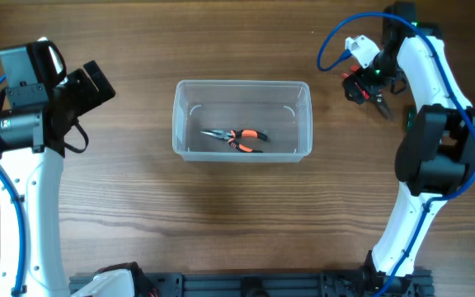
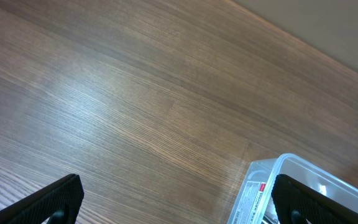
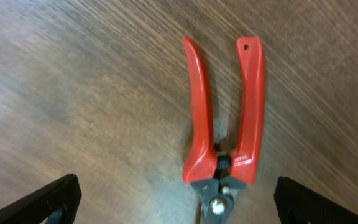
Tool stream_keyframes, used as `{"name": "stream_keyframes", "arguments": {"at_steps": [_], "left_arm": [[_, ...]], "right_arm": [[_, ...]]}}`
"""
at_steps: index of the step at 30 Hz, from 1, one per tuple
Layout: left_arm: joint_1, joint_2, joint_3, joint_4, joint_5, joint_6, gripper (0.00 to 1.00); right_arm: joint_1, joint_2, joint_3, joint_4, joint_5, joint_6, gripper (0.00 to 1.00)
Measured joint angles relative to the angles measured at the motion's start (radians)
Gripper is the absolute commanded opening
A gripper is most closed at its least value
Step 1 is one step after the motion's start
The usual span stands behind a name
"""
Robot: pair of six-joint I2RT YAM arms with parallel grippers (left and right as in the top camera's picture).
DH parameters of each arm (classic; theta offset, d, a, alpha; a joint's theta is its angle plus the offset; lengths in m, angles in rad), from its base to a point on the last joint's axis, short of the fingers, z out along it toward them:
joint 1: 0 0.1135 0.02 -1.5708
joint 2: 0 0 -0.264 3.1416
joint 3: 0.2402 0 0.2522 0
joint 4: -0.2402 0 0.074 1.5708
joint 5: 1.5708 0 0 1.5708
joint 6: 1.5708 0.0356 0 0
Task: Pack container
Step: 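Reach the right gripper to the red-handled snips and grasp them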
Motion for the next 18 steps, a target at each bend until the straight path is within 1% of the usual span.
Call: {"name": "stream_keyframes", "arguments": {"at_steps": [4,9,18], "left_arm": [[0.000,0.000,0.000,0.000,0.000,0.000,1.00],[0.000,0.000,0.000,0.000,0.000,0.000,1.00],[0.000,0.000,0.000,0.000,0.000,0.000,1.00]], "right_arm": [[0.000,0.024,-0.002,0.045,-0.008,-0.019,0.99],[0.001,0.068,-0.002,0.057,-0.038,-0.027,1.00],[0.001,0.073,-0.002,0.068,-0.042,-0.031,0.99]]}}
